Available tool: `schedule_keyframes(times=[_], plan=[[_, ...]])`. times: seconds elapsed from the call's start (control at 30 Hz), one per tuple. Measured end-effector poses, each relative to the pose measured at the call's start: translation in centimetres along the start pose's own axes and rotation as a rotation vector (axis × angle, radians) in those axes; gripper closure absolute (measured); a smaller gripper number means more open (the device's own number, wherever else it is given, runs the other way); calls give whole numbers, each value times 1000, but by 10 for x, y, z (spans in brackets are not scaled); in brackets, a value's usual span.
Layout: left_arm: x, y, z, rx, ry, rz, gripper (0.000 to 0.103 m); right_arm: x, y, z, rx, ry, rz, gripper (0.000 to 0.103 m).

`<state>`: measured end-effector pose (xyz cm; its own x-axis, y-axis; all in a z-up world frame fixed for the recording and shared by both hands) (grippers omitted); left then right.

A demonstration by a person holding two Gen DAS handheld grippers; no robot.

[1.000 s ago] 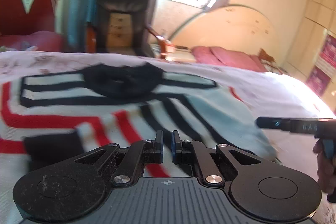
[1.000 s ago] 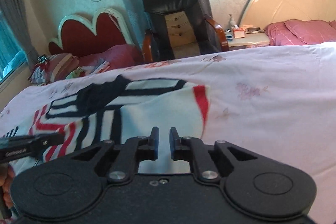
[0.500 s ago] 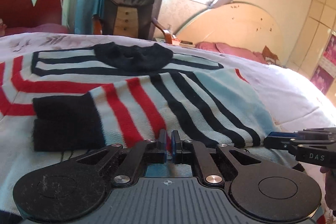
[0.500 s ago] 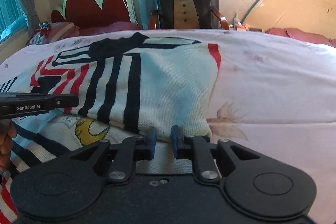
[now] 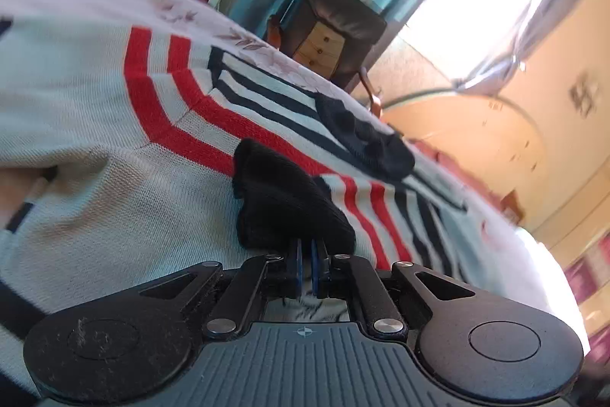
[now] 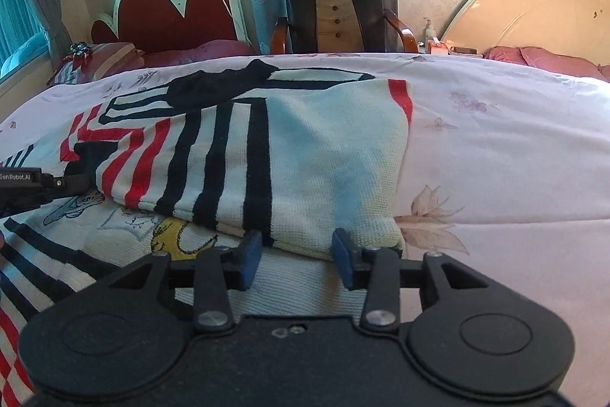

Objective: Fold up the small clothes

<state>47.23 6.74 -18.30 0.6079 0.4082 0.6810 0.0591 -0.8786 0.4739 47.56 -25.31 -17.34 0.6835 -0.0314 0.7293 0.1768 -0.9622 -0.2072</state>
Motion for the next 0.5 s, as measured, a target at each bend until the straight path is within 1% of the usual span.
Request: schedule_keyframes(times=[0.03,0.07,0.1,0.13,0.17,0.2,0.27,0.3,0.33,0.37,0.43,0.47,0.5], plan=[[2,-2,4,-11,1,-19,98,0,-1,0,-5,6,10,62],[5,-2,7,-10,4,-13,98,0,-1,-1,-12,16,27,66],[8,-1,9,-4,9,9,98,1,1,-3,-15,30,50,74],[11,1,10,1,13,39,98,2,3,-5,-13,42,77,81],[16,4,10,6,23,70,101,3,5,-6,-12,48,105,89],[20,6,9,9,33,97,103,5,7,-6,-15,54,131,92],[24,5,8,34,35,123,103,7,10,-8,-29,76,156,92],[24,2,7,39,30,120,103,7,10,-6,-34,73,161,90],[24,-2,3,36,32,112,103,6,10,-1,-46,51,164,90],[25,-4,-5,39,46,113,102,5,11,1,-54,48,167,90],[30,-9,-18,78,82,127,101,6,10,-2,-51,59,185,87],[34,-11,-22,81,90,133,80,7,11,-3,-45,67,199,86],[36,-12,-24,78,100,134,34,7,11,-4,-41,70,209,84]])
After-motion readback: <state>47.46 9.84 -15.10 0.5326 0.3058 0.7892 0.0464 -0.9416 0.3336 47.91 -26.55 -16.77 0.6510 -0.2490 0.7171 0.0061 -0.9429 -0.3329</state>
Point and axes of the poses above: each gripper's, at about its wrist camera, not at the fingertips, and z roughly the way its jaws point, y to its right, x to its top, the point moved 6 cm from there along z, roughly the way its jaws point, and after that the axes turned 8 degrees about z, right-handed, at the moved point
